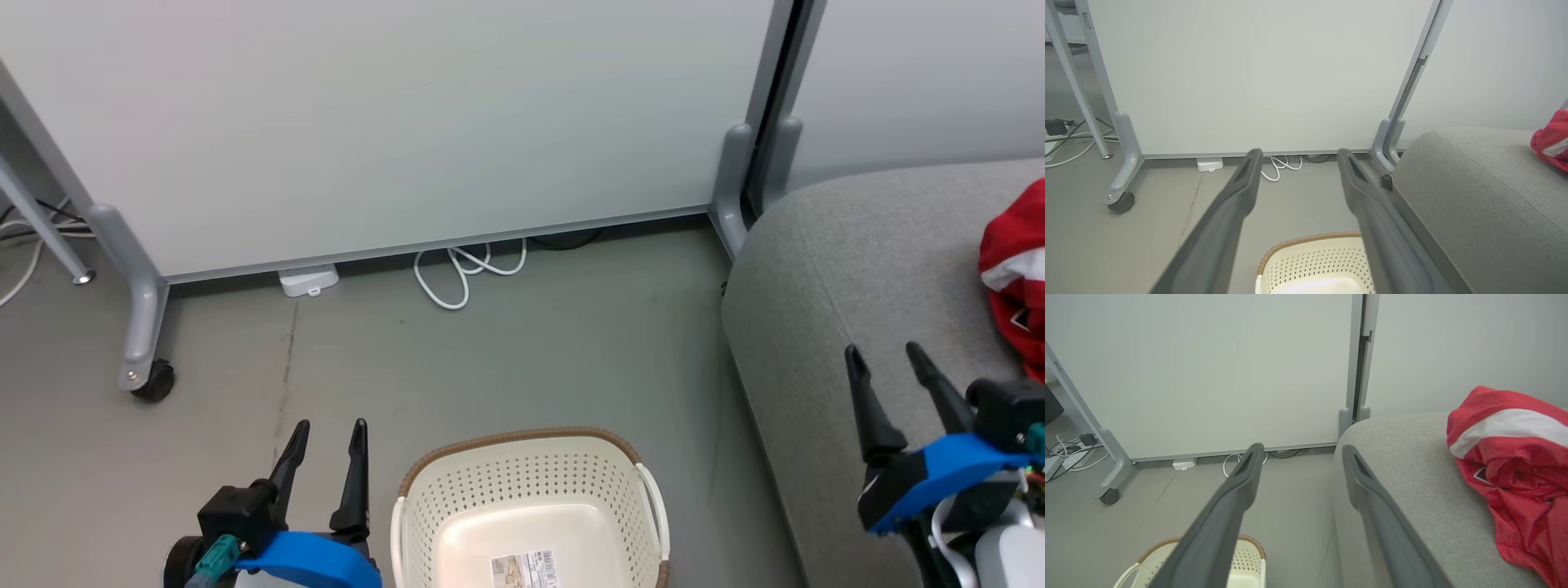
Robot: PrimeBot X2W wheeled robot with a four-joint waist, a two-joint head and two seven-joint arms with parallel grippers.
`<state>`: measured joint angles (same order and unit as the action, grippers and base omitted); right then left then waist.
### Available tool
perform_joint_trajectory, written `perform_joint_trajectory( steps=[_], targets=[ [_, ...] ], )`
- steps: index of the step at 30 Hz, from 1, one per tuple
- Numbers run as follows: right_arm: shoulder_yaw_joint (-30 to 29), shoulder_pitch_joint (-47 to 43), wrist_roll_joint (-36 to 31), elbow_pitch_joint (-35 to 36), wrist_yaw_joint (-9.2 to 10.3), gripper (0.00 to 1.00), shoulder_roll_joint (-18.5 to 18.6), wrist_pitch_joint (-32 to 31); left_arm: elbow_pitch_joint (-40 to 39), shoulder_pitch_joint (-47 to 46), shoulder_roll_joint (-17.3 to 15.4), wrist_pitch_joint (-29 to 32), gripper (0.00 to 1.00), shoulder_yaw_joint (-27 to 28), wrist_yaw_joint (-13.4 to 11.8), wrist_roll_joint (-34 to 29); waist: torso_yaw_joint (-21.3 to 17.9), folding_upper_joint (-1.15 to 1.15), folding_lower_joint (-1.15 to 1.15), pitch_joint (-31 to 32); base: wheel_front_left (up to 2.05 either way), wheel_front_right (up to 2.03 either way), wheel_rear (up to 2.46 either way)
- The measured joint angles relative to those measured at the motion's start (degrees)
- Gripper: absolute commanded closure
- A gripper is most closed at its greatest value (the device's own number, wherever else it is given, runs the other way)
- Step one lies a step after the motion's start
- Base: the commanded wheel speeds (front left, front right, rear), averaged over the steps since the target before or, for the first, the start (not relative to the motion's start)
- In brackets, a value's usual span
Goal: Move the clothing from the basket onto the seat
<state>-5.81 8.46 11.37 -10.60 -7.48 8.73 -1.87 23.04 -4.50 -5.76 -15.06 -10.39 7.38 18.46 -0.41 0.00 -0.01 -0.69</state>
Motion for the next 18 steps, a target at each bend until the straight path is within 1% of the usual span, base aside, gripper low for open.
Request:
perform_joint_trajectory(
  steps=[8, 18],
  targets=[
    [2.1, -5.5, -1.1, 2.2, 0.0, 0.0, -3.0, 0.6, 0.4, 0.6, 0.3, 0.0, 0.0, 2.0, 0.0, -0.4, 2.4, 0.0, 0.0, 1.0, 0.0, 0.0, 0.0],
    [3.2, -6.9, -1.1, 1.4, 0.0, 0.0, -4.5, 1.7, 0.8, 0.6, 0.1, 0.0, 0.0, 3.0, 0.0, -0.8, 2.3, 0.0, 0.01, 0.6, 0.0, 0.0, 0.0]
  ],
)
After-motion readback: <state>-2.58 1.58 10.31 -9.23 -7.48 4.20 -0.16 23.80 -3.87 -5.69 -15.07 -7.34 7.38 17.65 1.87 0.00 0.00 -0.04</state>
